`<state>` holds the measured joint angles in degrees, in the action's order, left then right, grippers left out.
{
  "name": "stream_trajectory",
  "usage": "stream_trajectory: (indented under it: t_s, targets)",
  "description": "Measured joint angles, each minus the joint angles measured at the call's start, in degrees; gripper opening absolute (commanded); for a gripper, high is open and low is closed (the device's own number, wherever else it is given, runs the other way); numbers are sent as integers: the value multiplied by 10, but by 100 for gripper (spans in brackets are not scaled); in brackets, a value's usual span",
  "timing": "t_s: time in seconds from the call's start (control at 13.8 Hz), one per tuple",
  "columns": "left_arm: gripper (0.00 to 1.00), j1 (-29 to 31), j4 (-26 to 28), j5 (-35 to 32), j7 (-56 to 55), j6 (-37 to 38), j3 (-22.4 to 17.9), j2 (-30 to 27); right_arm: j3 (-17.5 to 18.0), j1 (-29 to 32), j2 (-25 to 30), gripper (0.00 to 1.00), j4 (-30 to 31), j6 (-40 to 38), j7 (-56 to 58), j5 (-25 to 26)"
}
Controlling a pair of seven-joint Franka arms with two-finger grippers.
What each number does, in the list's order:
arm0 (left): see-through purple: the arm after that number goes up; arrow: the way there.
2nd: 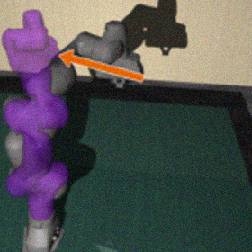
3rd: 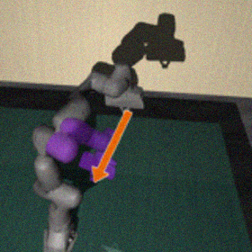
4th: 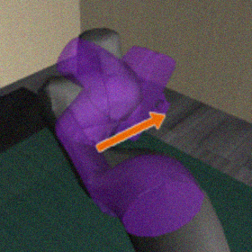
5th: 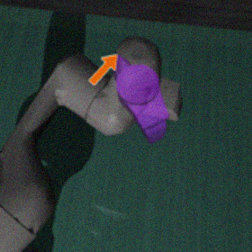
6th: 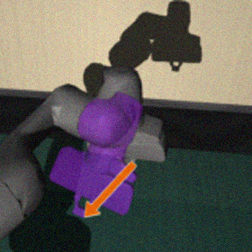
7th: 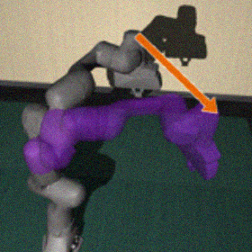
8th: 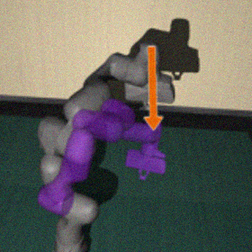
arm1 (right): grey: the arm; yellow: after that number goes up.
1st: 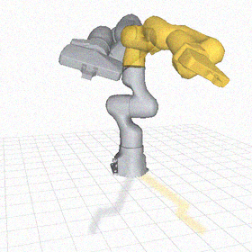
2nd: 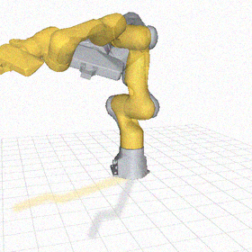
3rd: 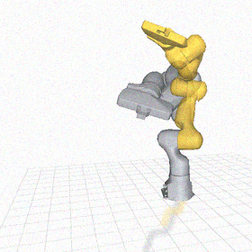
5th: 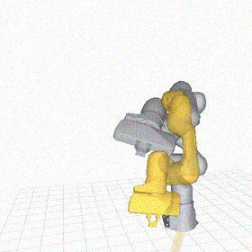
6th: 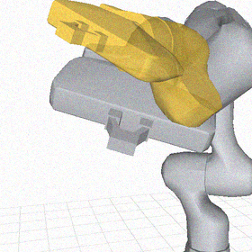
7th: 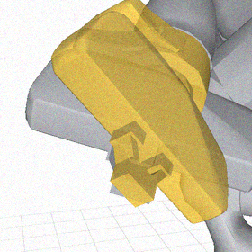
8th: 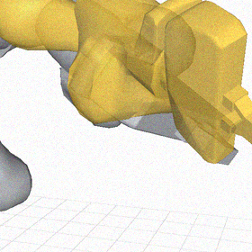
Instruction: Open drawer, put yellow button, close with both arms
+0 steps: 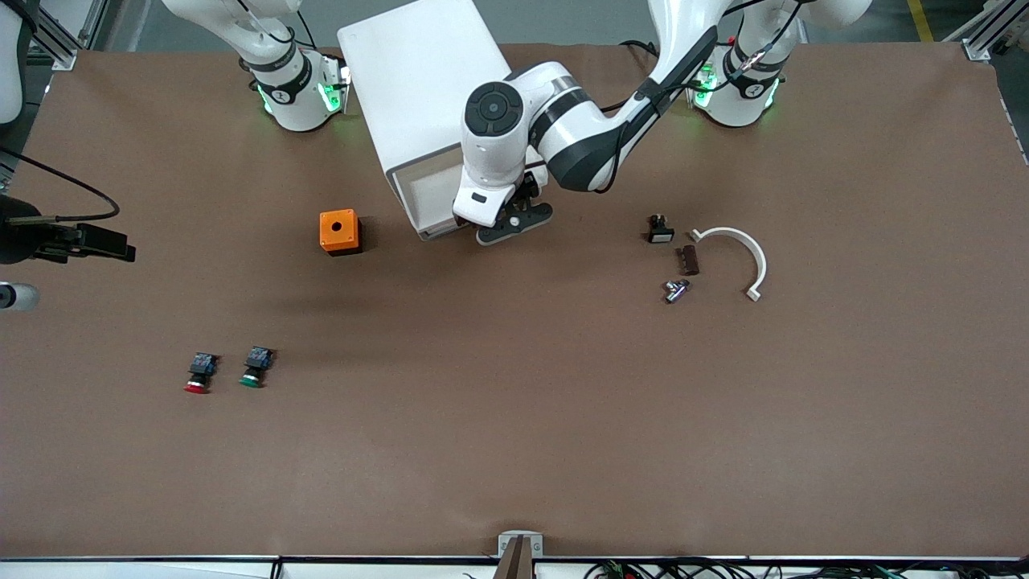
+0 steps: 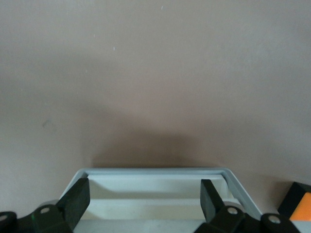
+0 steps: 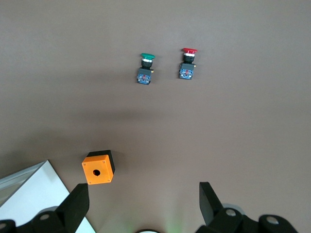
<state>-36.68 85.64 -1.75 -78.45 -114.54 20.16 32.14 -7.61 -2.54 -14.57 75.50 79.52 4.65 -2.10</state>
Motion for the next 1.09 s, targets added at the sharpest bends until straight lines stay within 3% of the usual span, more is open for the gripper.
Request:
stream_trajectory:
  t_s: [0.51, 0.65, 1.09]
  targets:
    - [100, -23, 18, 5, -36, 1, 16, 0, 0, 12, 5, 100, -9, -27, 1, 13]
    - [100, -23, 19, 5, -36, 1, 16, 0, 3, 12, 16, 100, -11, -46, 1, 39]
    - [100, -24, 21, 12, -37, -3, 17, 11, 3, 13, 50, 100, -7, -55, 2, 44]
